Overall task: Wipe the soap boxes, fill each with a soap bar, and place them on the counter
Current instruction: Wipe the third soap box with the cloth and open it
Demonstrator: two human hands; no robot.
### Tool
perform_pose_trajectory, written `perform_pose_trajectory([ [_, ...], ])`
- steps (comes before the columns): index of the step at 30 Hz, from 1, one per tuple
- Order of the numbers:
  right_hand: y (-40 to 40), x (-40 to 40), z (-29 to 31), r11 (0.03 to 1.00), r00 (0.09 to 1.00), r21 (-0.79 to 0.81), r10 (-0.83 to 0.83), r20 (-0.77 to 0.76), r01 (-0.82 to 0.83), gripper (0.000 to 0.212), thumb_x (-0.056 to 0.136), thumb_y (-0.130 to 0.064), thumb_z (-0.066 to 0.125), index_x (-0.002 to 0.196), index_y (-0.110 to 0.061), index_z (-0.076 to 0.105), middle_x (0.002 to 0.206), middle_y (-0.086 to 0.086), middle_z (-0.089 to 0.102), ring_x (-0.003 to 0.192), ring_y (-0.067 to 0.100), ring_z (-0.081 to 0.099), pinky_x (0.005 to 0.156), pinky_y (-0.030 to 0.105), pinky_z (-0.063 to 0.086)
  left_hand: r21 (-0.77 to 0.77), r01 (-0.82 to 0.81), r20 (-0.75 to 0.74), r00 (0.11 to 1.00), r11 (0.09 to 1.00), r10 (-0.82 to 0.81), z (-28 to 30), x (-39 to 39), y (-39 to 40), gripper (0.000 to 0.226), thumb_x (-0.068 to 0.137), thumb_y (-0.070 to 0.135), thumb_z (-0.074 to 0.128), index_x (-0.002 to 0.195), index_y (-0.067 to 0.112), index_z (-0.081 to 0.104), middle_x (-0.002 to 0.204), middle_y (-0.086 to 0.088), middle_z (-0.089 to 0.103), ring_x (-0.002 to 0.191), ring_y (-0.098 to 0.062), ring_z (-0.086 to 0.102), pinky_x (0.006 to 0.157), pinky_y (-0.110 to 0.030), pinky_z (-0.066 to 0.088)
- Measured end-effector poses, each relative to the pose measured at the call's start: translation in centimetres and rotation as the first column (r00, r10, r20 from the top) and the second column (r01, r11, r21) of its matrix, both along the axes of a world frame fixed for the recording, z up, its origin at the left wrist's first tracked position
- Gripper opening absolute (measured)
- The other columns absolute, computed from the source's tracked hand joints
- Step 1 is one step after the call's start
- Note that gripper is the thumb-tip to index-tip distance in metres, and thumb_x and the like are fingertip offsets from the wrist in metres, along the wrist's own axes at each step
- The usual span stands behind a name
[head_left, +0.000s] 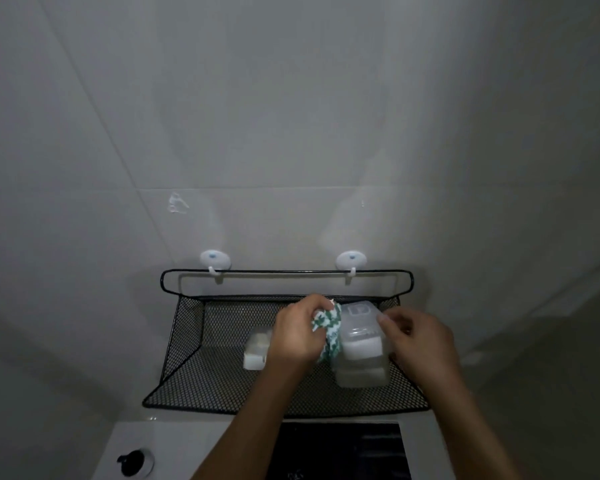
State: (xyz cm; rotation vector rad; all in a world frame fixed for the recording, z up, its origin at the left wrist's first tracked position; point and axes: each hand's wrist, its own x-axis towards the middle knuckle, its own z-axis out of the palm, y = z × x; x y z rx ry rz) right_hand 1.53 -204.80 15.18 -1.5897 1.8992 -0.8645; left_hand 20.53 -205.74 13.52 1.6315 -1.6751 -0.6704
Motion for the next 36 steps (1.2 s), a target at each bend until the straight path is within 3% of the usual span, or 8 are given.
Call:
perform_pose_trajectory([
  [4, 0.5, -0.4, 0.3, 0.995, 0.953, 0.041, -0.101, 0.284, 0.093, 0.010, 0.084, -0.023, 0.078, 0.076, -0.020, 0.074, 0.072, 0.001, 0.072, 0.071, 0.019, 0.069, 0.066, 0.036, 0.056, -0.055, 0.018, -0.079, 0.997, 0.998, -0.022, 0.8, 0.8, 1.2, 0.036, 0.074, 0.001, 0.063, 0.100, 0.026, 0.069, 0.088, 0.008, 0.069, 0.083, -0.015, 0.062, 0.072, -0.025, 0.044],
  [8, 1.4, -0.4, 1.1, 0.984, 0.753, 0.178, -0.141, 0.642, 0.033, 0.011, 0.081, -0.005, 0.078, 0.090, -0.003, 0.073, 0.078, 0.013, 0.072, 0.065, 0.016, 0.069, 0.056, 0.030, 0.055, -0.108, 0.029, -0.203, 0.978, 0.994, -0.051, 2.4, 2.0, 2.7, 0.038, 0.073, 0.003, 0.059, 0.101, 0.028, 0.069, 0.094, 0.008, 0.070, 0.087, -0.011, 0.065, 0.081, -0.037, 0.054],
  [11, 1.9, -0.3, 1.8, 0.970, 0.616, 0.227, -0.126, 0.777, -0.088, 0.033, 0.075, -0.003, 0.078, 0.108, -0.001, 0.070, 0.096, 0.019, 0.076, 0.083, 0.026, 0.073, 0.072, 0.033, 0.059, -0.125, 0.000, -0.319, 0.947, 0.992, -0.040, 3.3, 3.1, 3.6, 0.047, 0.076, -0.011, 0.060, 0.102, 0.027, 0.067, 0.096, 0.005, 0.071, 0.089, -0.015, 0.067, 0.080, -0.045, 0.056],
  [15, 2.1, 0.9, 3.0, 0.947, 0.463, 0.236, -0.112, 0.879, -0.219, 0.052, 0.064, -0.008, 0.076, 0.115, -0.004, 0.067, 0.104, 0.018, 0.076, 0.090, 0.027, 0.076, 0.065, 0.027, 0.060, -0.153, -0.005, -0.473, 0.878, 0.988, -0.068, 4.6, 4.8, 4.1, 0.047, 0.081, -0.017, 0.058, 0.110, 0.019, 0.064, 0.102, -0.003, 0.072, 0.097, -0.022, 0.069, 0.084, -0.053, 0.057],
  [20, 1.6, 3.2, 4.3, 0.942, 0.427, 0.178, -0.043, 0.903, -0.283, 0.054, 0.063, -0.004, 0.074, 0.116, -0.004, 0.067, 0.101, 0.014, 0.077, 0.085, 0.023, 0.076, 0.062, 0.028, 0.060, -0.174, -0.113, -0.565, 0.825, 0.978, -0.006, 6.9, 7.6, 3.1, 0.044, 0.085, -0.007, 0.066, 0.116, 0.024, 0.061, 0.100, 0.001, 0.074, 0.101, -0.019, 0.070, 0.086, -0.027, 0.057],
  [24, 1.1, 5.0, 5.3, 0.933, 0.414, 0.115, 0.038, 0.910, -0.340, 0.056, 0.062, -0.002, 0.074, 0.117, -0.006, 0.067, 0.102, 0.019, 0.076, 0.087, 0.026, 0.076, 0.065, 0.031, 0.061, -0.324, -0.150, -0.349, 0.936, 0.934, 0.029, 9.4, 9.2, 1.9, 0.046, 0.085, 0.002, 0.065, 0.119, 0.033, 0.064, 0.111, 0.016, 0.070, 0.105, -0.003, 0.066, 0.086, -0.017, 0.053],
  [28, 0.4, 6.2, 6.1, 0.923, 0.410, 0.072, 0.097, 0.907, -0.377, 0.060, 0.061, -0.002, 0.076, 0.118, -0.012, 0.065, 0.104, 0.021, 0.075, 0.090, 0.029, 0.075, 0.072, 0.035, 0.063, -0.448, 0.077, 0.042, 0.997, 0.891, -0.066, 11.1, 9.5, 1.3, 0.056, 0.073, -0.007, 0.061, 0.122, 0.019, 0.068, 0.132, 0.006, 0.063, 0.123, 0.000, 0.055, 0.105, -0.017, 0.041],
  [36, -0.2, 7.0, 6.1, 0.932, 0.369, 0.062, 0.080, 0.926, -0.357, 0.060, 0.062, -0.003, 0.076, 0.121, -0.007, 0.062, 0.103, 0.019, 0.076, 0.089, 0.028, 0.075, 0.067, 0.036, 0.062, -0.363, 0.260, 0.224, 0.956, 0.895, -0.186, 11.2, 9.7, 3.8, 0.035, 0.091, 0.014, 0.068, 0.126, 0.017, 0.068, 0.150, 0.006, 0.047, 0.139, -0.003, 0.042, 0.116, -0.019, 0.030],
])
